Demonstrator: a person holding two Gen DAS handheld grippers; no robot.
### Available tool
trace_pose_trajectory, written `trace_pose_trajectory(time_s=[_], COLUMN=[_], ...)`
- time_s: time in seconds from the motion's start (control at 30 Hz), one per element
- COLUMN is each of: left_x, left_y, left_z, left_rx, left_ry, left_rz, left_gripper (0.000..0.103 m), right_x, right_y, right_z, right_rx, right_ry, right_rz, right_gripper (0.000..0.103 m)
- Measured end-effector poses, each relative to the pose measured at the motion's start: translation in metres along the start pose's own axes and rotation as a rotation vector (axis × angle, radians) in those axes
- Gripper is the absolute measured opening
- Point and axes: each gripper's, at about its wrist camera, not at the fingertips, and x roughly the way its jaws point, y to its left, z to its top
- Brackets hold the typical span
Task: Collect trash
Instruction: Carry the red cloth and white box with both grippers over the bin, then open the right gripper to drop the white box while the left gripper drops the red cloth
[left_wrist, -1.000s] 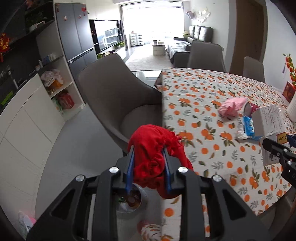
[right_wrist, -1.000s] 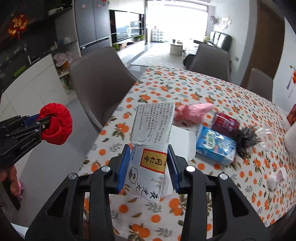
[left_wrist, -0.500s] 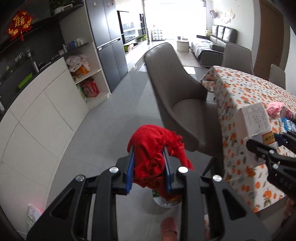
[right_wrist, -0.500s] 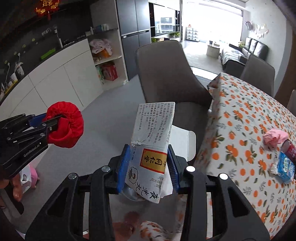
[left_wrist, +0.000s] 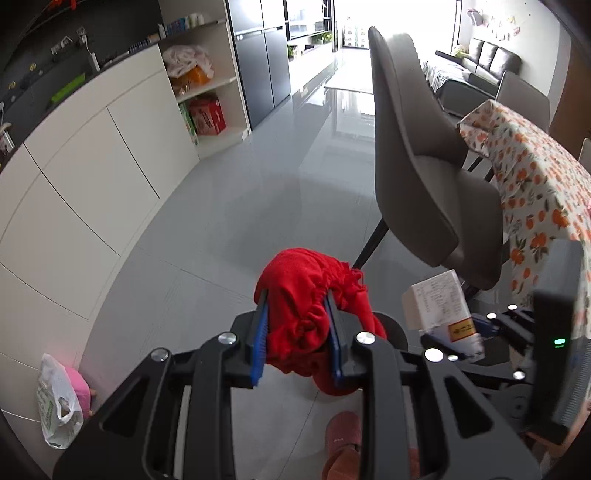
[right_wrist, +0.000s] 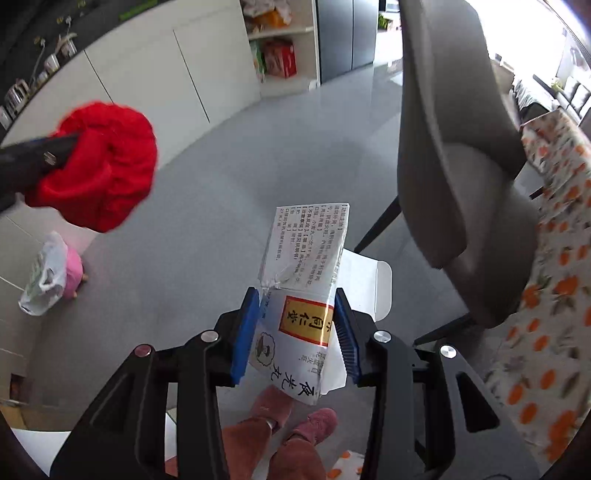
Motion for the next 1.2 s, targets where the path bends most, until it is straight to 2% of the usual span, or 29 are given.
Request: trace_pose_trajectory(time_s=[0.07,0.23,0.37,0.4,0.6,0.87,1.1,1.2], left_x=[0.019,0.061,0.088,0.092,0.115,0.146,0.181,0.190], left_y=[-0.001,-0.009,-0.015,-0.017,-0.033,-0.071,-0.106,-0.114], left_z=[-0.010,-0.027,-0.039,-0.041,-0.047,-0.046,-0.049,-0.052], left_rx=[0.005,0.024,0.036,0.038,0.066,0.116,0.182,0.210], left_ry=[0.015,0.048,0.079,0.085,0.113,0.117,0.129,0.142], left_rz=[-0.005,-0.019,-0.030,-0.033,-0.065,-0.137,-0.182,-0.197], left_gripper=[0.027,0.027,0.027,0.027,0.027,0.027,0.028,0.033], right_x=[0.035,0.094,0.117,0.119,0.098,0.048,0.043,0.043], right_y=[0.000,-0.007,-0.014,-0.016,-0.034,-0.052,-0.075,-0.084], right_z=[-0.009,-0.025,-0.029,-0.029,-0.031,-0.037,-0.045,-0.046], right_rx=[0.002,-0.002,0.018,0.021,0.093,0.164,0.201,0.223], right_ry=[0.037,0.079,0.096,0.094,0.073,0.016,-0.005,-0.014], right_rz=[-0.008,-0.022,-0.023,-0.023,-0.040,-0.129,-0.181,-0.189], right_gripper=[0.041,0.049,0.050,0.053,0.053,0.053,0.053,0.053])
